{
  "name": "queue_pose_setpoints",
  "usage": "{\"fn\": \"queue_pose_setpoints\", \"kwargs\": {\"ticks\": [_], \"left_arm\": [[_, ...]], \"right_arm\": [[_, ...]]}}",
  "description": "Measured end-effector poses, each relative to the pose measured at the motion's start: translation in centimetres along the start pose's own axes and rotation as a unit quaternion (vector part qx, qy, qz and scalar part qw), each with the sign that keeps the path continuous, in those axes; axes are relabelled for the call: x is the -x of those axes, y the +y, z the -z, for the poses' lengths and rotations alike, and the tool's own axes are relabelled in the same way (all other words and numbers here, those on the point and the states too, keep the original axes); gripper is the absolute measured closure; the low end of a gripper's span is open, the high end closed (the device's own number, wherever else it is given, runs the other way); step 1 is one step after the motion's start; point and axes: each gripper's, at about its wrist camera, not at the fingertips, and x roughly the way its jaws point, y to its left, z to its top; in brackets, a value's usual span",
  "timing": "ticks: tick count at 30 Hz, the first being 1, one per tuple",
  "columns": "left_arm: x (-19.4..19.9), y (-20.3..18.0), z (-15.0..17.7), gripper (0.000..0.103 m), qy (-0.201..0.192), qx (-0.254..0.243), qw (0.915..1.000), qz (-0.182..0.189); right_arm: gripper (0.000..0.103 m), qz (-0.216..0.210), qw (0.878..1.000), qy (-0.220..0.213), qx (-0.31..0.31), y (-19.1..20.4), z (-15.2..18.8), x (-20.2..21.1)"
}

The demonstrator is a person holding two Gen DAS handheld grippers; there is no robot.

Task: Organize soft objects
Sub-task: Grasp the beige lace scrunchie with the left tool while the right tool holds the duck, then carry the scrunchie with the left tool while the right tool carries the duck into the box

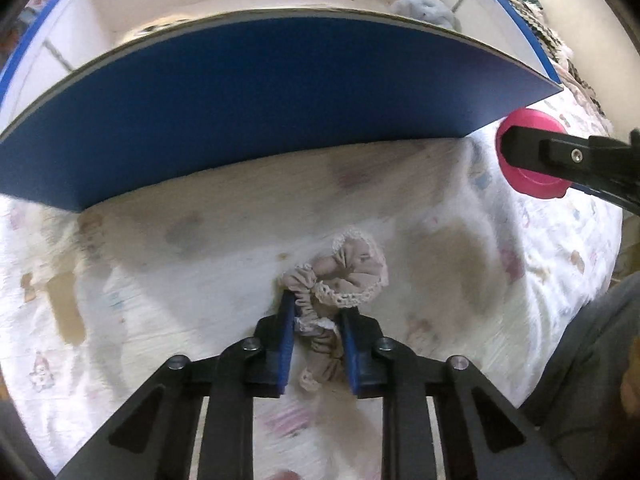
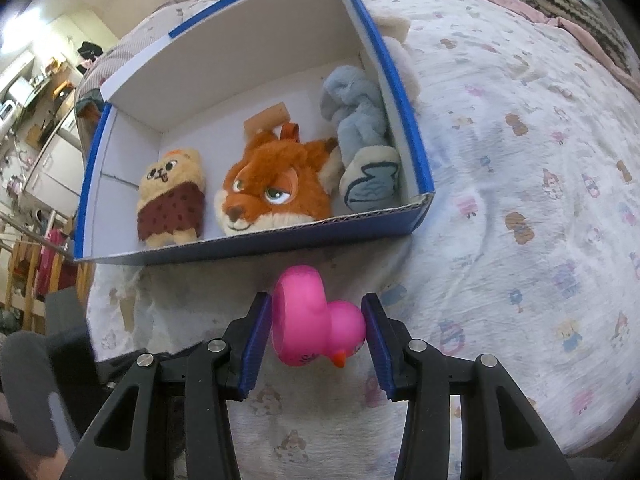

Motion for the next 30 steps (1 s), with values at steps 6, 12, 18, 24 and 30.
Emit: {"fn": "queue_pose_setpoints", "kwargs": {"ticks": [6, 12, 18, 24, 30], "left_arm": [[0.5, 3.4, 0.9, 0.084, 0.016, 0.037, 0.9992, -0.006], [2.3, 6.8, 1.6, 0.088, 0.01, 0.085, 0.9952, -0.048], [6.2, 7.6, 2.9, 0.089, -0.043, 0.101, 0.9925, -0.053], [11.6, 7.4, 1.6, 0.089, -0.119, 0.09, 0.9865, -0.068], [14.6, 7.6, -0.2, 0.089, -0.173, 0.093, 0.9771, -0.081]], "right_arm": [[0.055, 0.013, 1.0, 0.008, 0.019, 0.7, 0.5, -0.5], [0.055, 0.02, 0.999, 0.01, 0.033, 1.4, 1.2, -0.6], [0.055, 0.001, 0.997, -0.006, 0.073, 3.6, 1.9, 0.1], [0.055, -0.031, 0.989, -0.073, 0.122, 5.7, 2.2, 3.0], [0.055, -0.041, 0.982, -0.126, 0.136, 6.9, 1.6, 5.3]]}}
